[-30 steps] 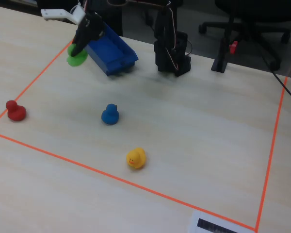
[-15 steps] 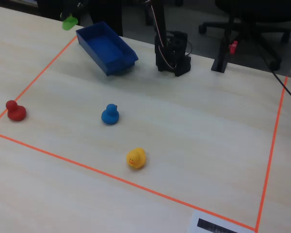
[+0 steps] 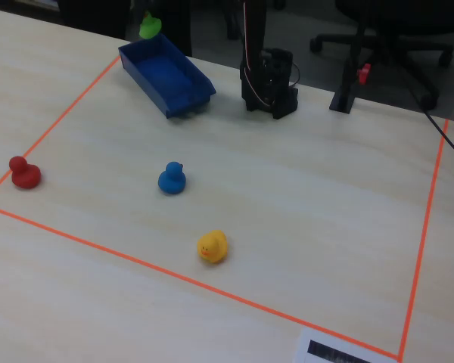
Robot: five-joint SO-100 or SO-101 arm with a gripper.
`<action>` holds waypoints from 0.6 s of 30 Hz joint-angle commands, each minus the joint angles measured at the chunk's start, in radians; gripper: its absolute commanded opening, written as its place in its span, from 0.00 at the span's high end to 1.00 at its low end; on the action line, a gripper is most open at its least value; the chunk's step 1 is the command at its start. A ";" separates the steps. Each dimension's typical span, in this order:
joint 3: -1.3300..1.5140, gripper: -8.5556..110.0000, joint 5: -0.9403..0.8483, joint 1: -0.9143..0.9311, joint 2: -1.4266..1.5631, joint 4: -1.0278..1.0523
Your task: Grasp green duck and put it into box.
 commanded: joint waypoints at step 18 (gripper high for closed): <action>0.543 0.93 -0.081 0.115 0.261 -0.336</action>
